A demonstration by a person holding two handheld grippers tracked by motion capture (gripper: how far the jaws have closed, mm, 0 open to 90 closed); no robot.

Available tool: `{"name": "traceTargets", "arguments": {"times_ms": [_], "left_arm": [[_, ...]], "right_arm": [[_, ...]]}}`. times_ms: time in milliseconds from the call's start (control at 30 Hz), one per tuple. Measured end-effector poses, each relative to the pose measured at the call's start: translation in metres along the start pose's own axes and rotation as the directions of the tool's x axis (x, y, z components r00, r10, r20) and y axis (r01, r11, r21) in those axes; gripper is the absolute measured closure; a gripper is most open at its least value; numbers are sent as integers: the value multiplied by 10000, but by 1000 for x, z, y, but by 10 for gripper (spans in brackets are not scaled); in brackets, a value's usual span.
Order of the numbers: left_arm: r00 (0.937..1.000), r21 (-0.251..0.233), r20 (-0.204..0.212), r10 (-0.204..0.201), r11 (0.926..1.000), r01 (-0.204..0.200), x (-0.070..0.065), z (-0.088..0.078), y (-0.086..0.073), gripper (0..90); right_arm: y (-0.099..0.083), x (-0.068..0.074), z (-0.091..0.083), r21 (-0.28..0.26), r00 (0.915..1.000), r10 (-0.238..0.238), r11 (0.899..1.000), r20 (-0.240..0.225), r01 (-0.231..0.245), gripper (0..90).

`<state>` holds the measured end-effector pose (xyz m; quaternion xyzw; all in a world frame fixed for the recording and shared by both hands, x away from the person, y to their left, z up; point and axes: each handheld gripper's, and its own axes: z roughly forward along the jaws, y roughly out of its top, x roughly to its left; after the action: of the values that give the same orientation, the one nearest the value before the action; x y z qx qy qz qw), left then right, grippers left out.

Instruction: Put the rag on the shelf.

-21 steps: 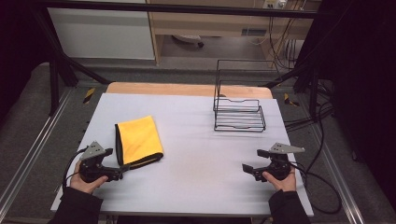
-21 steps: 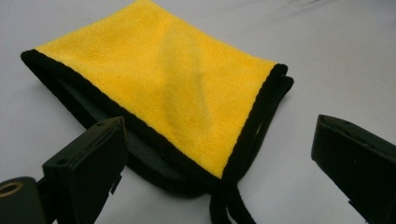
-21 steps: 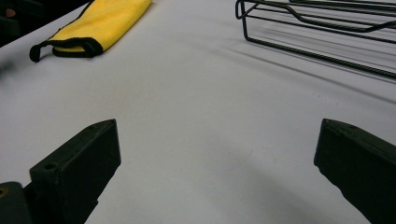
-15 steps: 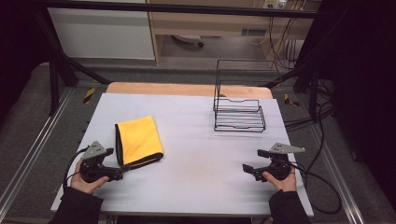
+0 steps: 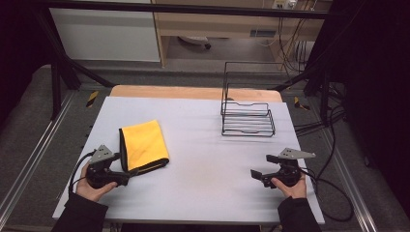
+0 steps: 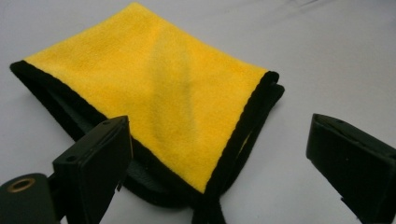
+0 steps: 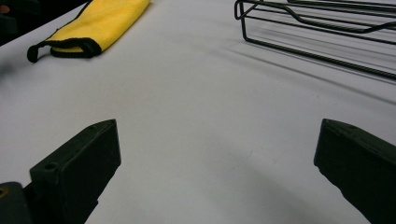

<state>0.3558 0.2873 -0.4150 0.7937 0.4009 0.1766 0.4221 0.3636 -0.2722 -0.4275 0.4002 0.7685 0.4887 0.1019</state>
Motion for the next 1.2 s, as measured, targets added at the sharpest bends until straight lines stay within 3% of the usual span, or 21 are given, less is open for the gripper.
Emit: {"name": "traceTargets", "arguments": {"times_ms": [300, 467, 633, 767, 967, 1200], "left_arm": [[9996, 171, 91, 266, 9995, -268, -17, 13, 18, 132], [9978, 576, 187, 635, 9963, -645, -33, 31, 30, 169], [9940, 1039, 381, 1024, 9889, -1058, -47, 57, 40, 276], [9942, 1309, 353, 1018, 9858, -1055, -48, 71, 41, 343], [9909, 1744, 210, 1327, 9755, -1343, -47, 90, 38, 489], [9867, 1631, 345, 1590, 9731, -1625, -46, 96, 36, 570]], "right_arm": [[1, 1, 0, 2, 10000, -51, 10000, 34, 51, 11], [1, 1, 1, 3, 10000, -76, 10000, 10, 76, 11], [1, 1, 1, 52, 10000, -84, 10000, 21, 84, 11], [0, 1, 1, 97, 10000, -64, 9999, 26, 64, 11], [0, 1, 2, 148, 9999, -98, 9998, 58, 97, 12], [0, 1, 2, 140, 9999, -96, 9999, 50, 96, 13]]}}
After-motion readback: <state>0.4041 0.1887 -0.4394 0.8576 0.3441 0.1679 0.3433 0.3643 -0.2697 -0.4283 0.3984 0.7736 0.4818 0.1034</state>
